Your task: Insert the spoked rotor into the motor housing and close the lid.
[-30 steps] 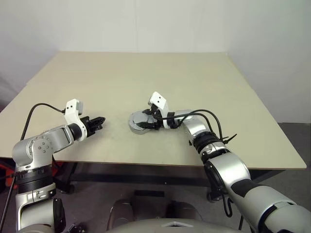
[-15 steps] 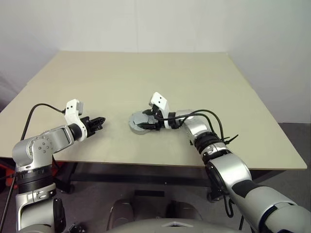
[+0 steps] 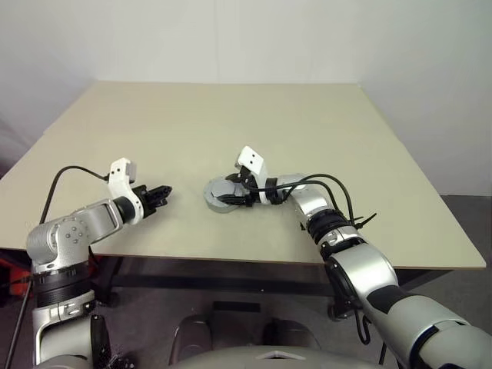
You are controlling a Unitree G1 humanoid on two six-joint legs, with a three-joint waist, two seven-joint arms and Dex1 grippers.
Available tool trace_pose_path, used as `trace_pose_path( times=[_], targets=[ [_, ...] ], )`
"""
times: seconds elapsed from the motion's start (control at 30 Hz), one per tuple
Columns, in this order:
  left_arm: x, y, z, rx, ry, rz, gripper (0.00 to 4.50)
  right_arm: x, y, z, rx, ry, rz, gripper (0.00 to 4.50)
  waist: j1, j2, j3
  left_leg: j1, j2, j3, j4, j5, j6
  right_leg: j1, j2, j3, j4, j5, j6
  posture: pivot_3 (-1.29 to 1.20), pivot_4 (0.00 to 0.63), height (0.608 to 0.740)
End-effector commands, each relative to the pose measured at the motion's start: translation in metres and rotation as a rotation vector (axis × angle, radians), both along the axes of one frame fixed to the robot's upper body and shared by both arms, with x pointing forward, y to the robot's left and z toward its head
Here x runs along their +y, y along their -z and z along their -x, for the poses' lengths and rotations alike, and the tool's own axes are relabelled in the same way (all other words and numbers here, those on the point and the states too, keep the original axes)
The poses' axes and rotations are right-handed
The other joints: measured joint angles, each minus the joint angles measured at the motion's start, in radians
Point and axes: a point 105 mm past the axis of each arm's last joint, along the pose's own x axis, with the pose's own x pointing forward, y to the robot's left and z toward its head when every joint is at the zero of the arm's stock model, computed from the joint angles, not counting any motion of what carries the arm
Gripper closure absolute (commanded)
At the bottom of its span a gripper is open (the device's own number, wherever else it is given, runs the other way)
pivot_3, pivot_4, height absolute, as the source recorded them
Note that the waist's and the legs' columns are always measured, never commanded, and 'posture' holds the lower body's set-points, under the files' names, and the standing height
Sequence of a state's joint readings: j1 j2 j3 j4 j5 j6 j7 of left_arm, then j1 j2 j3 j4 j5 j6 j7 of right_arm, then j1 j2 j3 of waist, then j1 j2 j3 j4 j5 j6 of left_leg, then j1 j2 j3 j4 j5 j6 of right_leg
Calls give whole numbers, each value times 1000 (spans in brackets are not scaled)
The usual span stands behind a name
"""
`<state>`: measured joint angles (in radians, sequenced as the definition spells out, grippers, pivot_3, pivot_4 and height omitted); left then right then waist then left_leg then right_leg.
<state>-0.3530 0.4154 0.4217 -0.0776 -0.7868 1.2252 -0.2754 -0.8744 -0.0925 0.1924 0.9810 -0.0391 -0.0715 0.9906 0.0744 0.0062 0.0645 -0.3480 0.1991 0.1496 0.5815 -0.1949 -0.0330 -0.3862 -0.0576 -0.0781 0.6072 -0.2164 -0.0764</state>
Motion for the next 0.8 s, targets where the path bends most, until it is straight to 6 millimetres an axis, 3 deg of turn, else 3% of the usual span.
trace_pose_path(
  times=[0.03, 0.2, 0.4, 0.8],
  targets=[
    [-21, -19, -4, -71, 51, 16, 4500, -8, 18, 3, 23, -2, 88, 1419, 0, 0, 0, 0, 0, 0, 0, 0, 0, 0, 0, 0, 0, 0, 0, 0, 0, 740],
    [-43, -22, -13, -71, 80, 70, 4500, -9, 19, 4, 22, -7, 97, 1419, 0, 0, 0, 0, 0, 0, 0, 0, 0, 1, 0, 0, 0, 0, 0, 0, 0, 740],
    [-50, -21, -15, -61, 93, 101, 4500, -10, 20, 4, 21, -2, 100, 1419, -1, 0, 0, 0, 0, 0, 0, 0, 0, 0, 0, 0, 0, 0, 0, 0, 0, 740],
    [-79, -1, -27, 36, 109, 239, 4500, -9, 20, 5, 18, -6, 102, 1419, 1, 0, 0, 0, 0, 0, 0, 0, 0, 0, 0, 0, -1, 0, 0, 0, 0, 740]
  ],
)
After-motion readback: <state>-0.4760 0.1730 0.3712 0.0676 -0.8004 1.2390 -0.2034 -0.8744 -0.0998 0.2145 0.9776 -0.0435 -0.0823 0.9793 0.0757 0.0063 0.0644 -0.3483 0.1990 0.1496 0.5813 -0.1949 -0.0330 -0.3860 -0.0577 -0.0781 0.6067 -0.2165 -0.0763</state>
